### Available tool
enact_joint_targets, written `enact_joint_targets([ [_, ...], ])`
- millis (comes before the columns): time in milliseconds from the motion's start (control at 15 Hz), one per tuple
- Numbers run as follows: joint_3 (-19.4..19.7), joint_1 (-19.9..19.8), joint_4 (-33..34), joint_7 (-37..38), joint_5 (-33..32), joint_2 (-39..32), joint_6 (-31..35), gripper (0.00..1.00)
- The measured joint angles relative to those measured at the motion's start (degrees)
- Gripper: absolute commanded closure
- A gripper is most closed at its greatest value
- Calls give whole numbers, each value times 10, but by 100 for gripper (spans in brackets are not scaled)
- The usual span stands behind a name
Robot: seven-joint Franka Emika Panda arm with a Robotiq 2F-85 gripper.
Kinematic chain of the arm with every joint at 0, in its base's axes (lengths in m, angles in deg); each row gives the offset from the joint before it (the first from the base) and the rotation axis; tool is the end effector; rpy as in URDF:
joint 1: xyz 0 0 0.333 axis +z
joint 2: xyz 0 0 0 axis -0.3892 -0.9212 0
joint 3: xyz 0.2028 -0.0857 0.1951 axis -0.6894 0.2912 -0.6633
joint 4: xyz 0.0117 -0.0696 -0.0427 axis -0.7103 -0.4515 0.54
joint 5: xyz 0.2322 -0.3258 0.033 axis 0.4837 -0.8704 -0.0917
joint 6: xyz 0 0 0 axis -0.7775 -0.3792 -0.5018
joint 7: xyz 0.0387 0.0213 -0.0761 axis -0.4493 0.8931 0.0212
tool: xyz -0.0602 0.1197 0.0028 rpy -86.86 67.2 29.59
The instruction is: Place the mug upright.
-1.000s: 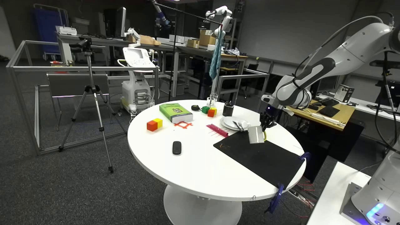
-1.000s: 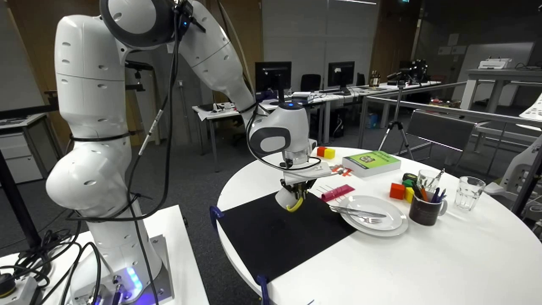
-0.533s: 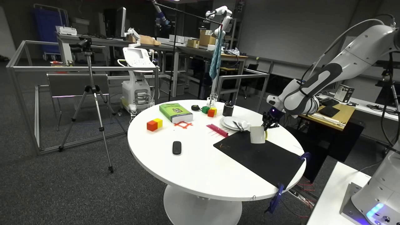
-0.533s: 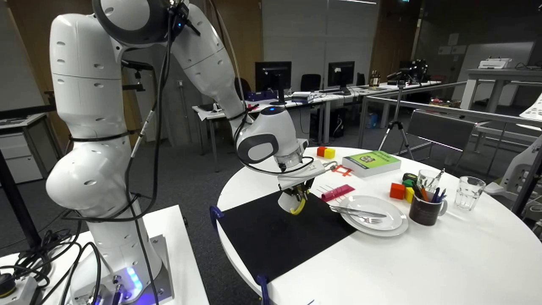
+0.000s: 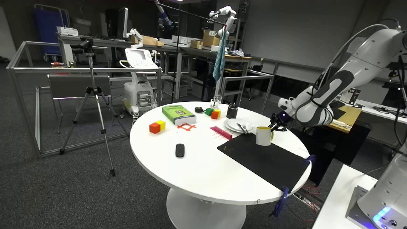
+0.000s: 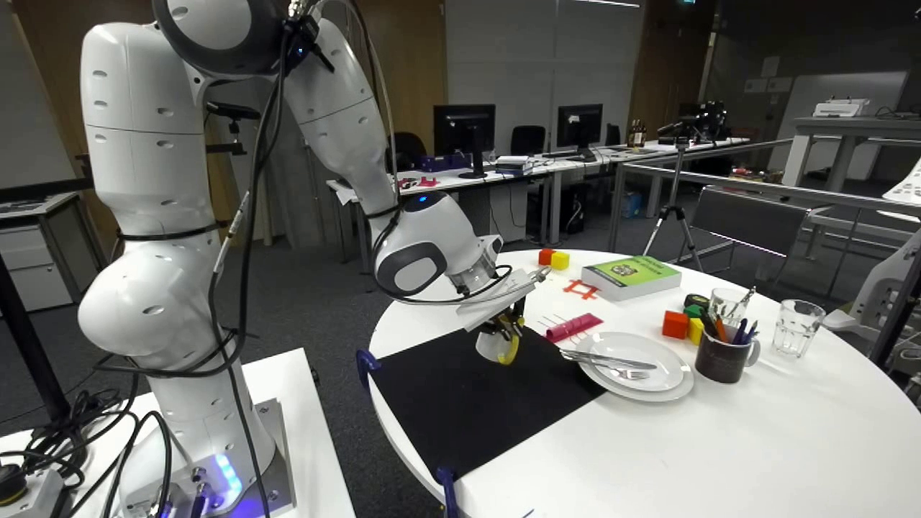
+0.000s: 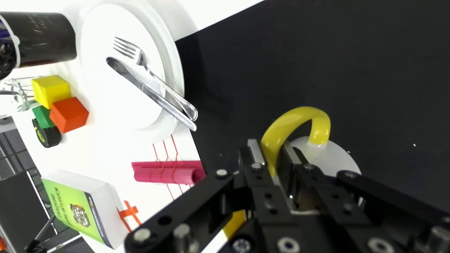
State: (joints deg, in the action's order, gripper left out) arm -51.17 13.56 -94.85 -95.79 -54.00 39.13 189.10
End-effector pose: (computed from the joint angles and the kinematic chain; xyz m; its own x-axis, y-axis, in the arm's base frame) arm 0.4672 -0.0528 0.1912 0.2488 0.9656 0.0758 0.8207 -0.2518 0.5129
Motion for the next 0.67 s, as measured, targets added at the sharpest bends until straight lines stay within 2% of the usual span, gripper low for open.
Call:
enact_joint_targets([
  [200, 35, 21, -24, 13, -59, 1, 48, 96],
  [667, 39, 20, -25, -32, -61, 49, 45, 96],
])
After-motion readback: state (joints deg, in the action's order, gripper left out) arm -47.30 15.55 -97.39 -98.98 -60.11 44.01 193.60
